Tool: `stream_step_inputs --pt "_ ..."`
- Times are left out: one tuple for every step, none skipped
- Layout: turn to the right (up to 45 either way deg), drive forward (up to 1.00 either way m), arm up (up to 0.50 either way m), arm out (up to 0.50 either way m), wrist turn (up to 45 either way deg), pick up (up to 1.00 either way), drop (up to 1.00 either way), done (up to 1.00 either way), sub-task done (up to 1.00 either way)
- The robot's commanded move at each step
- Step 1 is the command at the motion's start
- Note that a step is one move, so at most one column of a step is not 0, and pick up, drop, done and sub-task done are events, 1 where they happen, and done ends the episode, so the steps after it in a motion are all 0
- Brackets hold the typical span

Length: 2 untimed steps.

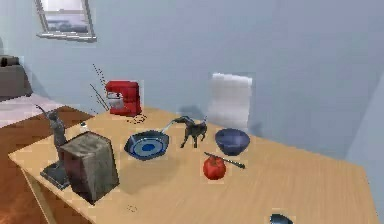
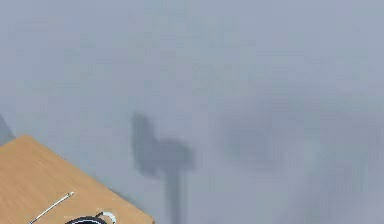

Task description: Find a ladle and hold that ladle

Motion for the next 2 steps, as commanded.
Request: stream_step_inputs --pt "-42.0 0.0 0.0 0.0 0.0 0.0 0.0 0.0 0.0" --pt "0.0 0.0 0.5 0.0 0.0 0.0 0.0 0.0 0.0"
